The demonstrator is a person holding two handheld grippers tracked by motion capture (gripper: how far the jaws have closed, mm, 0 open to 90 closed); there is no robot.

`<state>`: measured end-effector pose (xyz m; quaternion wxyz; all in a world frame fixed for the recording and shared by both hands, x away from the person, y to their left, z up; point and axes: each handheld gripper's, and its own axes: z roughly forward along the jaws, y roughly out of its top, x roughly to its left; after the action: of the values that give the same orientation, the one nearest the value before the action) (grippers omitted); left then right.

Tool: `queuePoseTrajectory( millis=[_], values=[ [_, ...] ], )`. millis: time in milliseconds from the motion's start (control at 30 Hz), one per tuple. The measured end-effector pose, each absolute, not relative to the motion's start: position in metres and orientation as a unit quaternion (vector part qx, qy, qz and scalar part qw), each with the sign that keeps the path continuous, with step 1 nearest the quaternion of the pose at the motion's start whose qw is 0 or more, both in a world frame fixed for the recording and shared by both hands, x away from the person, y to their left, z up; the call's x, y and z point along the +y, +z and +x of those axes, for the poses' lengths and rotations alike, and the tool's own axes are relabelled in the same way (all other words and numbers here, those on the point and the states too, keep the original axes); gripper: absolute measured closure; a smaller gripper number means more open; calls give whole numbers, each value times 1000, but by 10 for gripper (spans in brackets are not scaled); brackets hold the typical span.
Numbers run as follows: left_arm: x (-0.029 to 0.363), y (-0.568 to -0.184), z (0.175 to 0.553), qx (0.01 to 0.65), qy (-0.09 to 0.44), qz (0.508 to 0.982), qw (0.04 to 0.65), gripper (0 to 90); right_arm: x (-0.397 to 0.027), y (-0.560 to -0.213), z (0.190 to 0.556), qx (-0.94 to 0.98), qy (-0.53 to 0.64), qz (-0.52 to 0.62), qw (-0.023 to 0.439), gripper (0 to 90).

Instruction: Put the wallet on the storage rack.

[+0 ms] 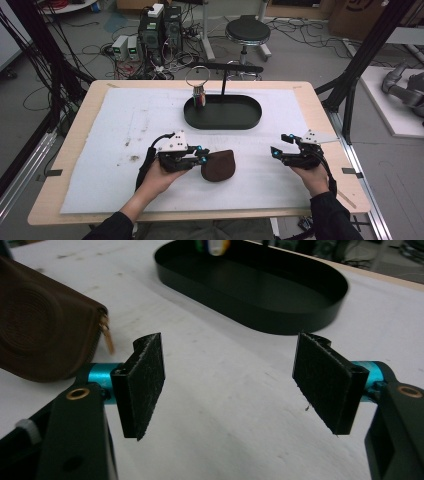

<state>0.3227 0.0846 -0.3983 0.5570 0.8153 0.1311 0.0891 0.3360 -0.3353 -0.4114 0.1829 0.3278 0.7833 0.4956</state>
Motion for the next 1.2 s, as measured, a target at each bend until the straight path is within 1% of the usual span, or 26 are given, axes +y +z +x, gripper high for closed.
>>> queuePoseTrajectory(
  millis=[67, 100, 133, 167, 200, 267, 300, 367, 533, 567, 600, 667, 700, 767, 900, 1033, 1067, 1133, 1200],
  values=[
    [84, -398, 321, 124, 86, 816, 558, 791, -333, -411, 336, 785, 498, 323, 174, 296],
    [83, -397, 320, 112, 85, 815, 562, 792, -328, -411, 336, 791, 505, 308, 157, 296],
    [83, -397, 320, 112, 85, 815, 562, 792, -328, -411, 336, 791, 505, 308, 157, 296],
    [82, -396, 319, 104, 83, 817, 561, 793, -323, -412, 336, 797, 511, 292, 132, 296],
    [81, -396, 318, 95, 81, 817, 562, 793, -323, -412, 336, 797, 511, 292, 132, 296],
    [79, -395, 315, 78, 80, 819, 563, 793, -316, -413, 336, 805, 515, 274, 106, 296],
    [77, -394, 312, 66, 82, 818, 566, 793, -305, -414, 335, 815, 514, 254, 86, 296],
    [76, -394, 311, 56, 81, 818, 566, 794, -302, -414, 335, 817, 514, 246, 81, 296],
    [73, -392, 305, 13, 85, 818, 569, 796, -279, -416, 335, 823, 529, 205, 8, 296],
    [73, -392, 305, 13, 85, 818, 569, 796, -279, -416, 335, 823, 529, 205, 8, 296],
    [73, -392, 304, 9, 83, 817, 571, 797, -270, -419, 335, 833, 519, 189, -7, 296],
    [73, -392, 304, 5, 80, 817, 572, 798, -267, -421, 335, 837, 515, 186, -12, 296],
    [73, -391, 303, 3, 78, 817, 572, 798, -260, -422, 337, 842, 508, 181, -26, 296],
    [72, -391, 303, -3, 77, 817, 572, 799, -258, -423, 338, 842, 510, 177, -25, 296],
    [72, -391, 301, -9, 71, 816, 573, 798, -247, -428, 340, 849, 500, 165, -44, 302],
    [73, -391, 301, -10, 68, 816, 574, 798, -240, -429, 338, 852, 500, 142, -63, 379],
    [73, -391, 301, -10, 67, 816, 574, 798, -240, -429, 338, 852, 500, 142, -63, 379],
    [73, -391, 302, -10, 68, 817, 573, 796, -238, -430, 337, 856, 496, 128, -68, 450],
    [74, -391, 302, -5, 64, 817, 573, 783, -238, -430, 335, 860, 492, 121, -63, 518]
  ],
)
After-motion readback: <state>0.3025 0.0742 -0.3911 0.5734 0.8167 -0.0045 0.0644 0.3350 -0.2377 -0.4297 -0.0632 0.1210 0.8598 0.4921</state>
